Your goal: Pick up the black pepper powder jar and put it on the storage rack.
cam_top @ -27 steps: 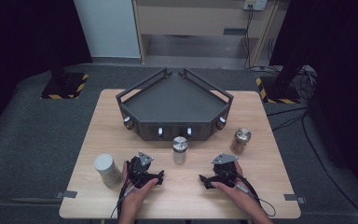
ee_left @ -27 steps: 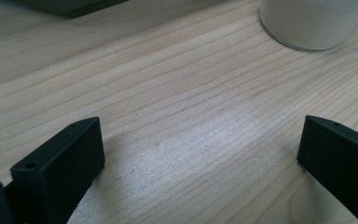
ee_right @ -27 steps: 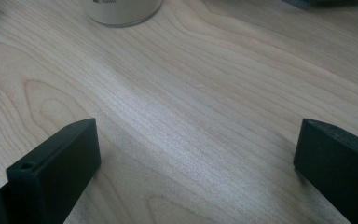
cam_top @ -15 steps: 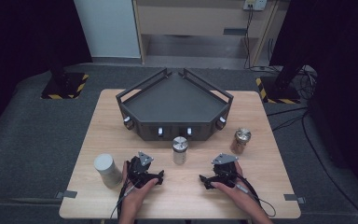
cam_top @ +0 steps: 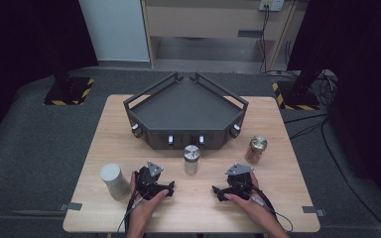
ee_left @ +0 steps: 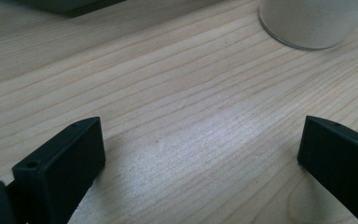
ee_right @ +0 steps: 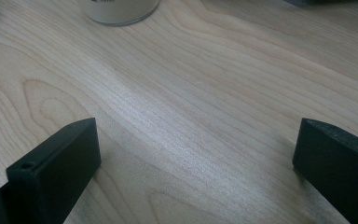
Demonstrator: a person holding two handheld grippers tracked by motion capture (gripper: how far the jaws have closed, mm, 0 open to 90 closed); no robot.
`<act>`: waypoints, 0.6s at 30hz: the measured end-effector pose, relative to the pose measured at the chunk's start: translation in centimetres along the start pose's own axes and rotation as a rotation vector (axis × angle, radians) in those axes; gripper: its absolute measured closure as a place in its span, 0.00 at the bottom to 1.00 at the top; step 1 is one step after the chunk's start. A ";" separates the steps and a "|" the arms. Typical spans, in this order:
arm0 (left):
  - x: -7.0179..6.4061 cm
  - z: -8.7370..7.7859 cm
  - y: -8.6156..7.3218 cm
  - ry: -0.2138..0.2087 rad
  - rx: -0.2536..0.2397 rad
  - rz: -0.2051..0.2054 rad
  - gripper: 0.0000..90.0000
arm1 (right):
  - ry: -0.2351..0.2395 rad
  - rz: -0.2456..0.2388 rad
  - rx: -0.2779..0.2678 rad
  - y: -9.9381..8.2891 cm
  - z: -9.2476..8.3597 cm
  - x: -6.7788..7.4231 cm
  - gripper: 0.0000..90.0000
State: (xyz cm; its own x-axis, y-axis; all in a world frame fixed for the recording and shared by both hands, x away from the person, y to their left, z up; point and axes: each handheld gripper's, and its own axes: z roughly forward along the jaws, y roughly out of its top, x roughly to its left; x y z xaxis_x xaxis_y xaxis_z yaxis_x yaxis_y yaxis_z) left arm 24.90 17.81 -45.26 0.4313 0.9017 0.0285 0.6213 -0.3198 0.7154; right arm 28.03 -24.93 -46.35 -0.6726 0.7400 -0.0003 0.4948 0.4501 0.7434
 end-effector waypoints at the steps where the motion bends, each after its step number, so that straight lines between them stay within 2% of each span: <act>1: -0.1 -0.1 0.0 0.003 0.002 0.001 0.00 | -0.002 0.002 0.000 0.0 0.0 0.0 0.01; 6: -0.5 -0.8 0.1 -0.001 -0.008 0.007 0.01 | -0.004 0.004 0.000 0.0 0.0 0.1 0.01; 10: -0.8 -1.5 0.4 -0.003 -0.021 0.029 0.01 | -0.003 0.004 0.000 0.0 0.0 0.1 0.01; 14: -0.8 -2.4 1.0 -0.007 -0.029 0.028 0.02 | -0.003 0.004 0.000 0.0 0.0 0.1 0.01; 18: -1.0 -3.3 1.5 -0.003 -0.037 0.052 0.03 | -0.004 0.003 0.000 0.0 0.0 0.1 0.01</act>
State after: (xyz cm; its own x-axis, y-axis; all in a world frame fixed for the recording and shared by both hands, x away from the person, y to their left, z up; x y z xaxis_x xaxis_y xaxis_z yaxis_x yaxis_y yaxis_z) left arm 23.26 17.40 -41.88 0.4645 0.8833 0.0644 0.5735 -0.3554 0.7381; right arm 27.96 -24.88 -46.35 -0.6690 0.7433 -0.0001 0.4972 0.4475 0.7433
